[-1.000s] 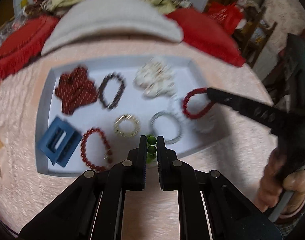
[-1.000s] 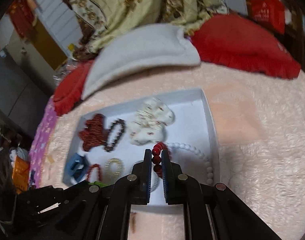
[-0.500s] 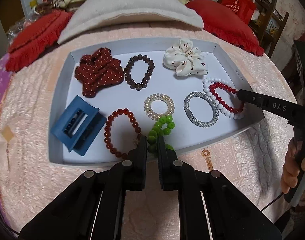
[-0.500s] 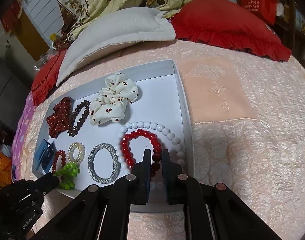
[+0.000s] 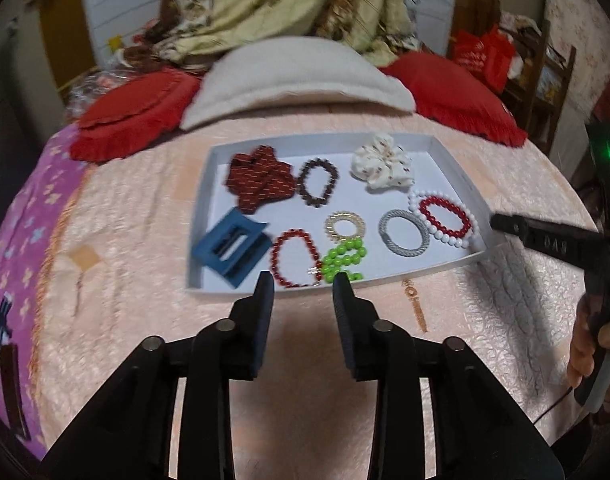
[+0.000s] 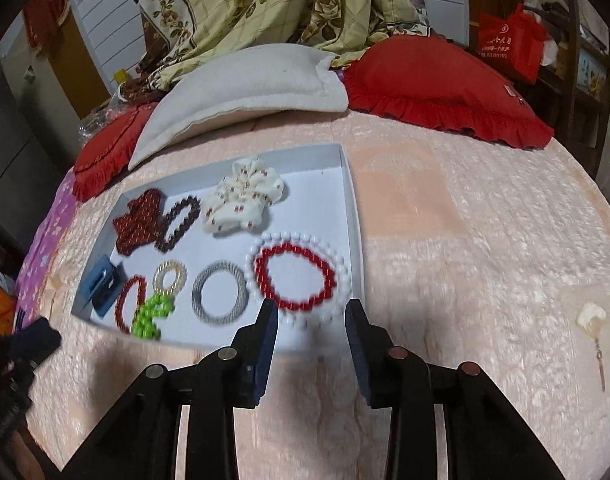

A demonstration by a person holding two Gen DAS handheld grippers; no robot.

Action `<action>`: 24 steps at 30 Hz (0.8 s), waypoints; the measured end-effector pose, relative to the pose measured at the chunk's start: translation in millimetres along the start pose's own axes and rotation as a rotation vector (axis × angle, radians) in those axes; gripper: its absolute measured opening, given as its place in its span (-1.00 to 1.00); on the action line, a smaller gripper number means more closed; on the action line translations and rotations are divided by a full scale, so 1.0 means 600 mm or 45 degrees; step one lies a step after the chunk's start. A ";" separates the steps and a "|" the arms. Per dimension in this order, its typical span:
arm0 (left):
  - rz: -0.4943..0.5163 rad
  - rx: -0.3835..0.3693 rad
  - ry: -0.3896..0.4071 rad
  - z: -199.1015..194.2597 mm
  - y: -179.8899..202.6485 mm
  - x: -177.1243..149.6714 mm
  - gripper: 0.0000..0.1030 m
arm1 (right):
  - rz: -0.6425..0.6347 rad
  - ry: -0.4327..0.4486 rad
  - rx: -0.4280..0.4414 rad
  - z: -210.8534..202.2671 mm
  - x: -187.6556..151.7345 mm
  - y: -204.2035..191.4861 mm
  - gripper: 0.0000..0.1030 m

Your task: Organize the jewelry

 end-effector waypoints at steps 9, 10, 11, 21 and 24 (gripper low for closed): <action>-0.098 0.159 0.058 -0.060 -0.028 -0.055 -0.34 | -0.046 -0.006 -0.004 -0.035 -0.094 -0.021 -0.35; -0.105 0.166 0.067 -0.067 -0.028 -0.061 -0.33 | -0.053 -0.004 -0.003 -0.039 -0.103 -0.024 -0.34; -0.109 0.172 0.074 -0.073 -0.027 -0.067 -0.33 | -0.065 0.000 -0.006 -0.044 -0.114 -0.029 -0.34; -0.144 0.171 0.058 -0.108 -0.017 -0.114 -0.29 | -0.151 0.041 -0.016 -0.082 -0.168 -0.073 -0.27; -0.170 0.161 0.047 -0.115 -0.016 -0.124 -0.29 | -0.170 0.055 -0.017 -0.089 -0.181 -0.084 -0.25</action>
Point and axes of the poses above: each gripper's, at about its wrist camera, not at the fingertips, and z roughly the way its jaws point, y to its right, x to its top, the point moved 1 cm from there along z, roughly the way its jaws point, and after that the axes turned 8 degrees about z, right-handed, at the moved point
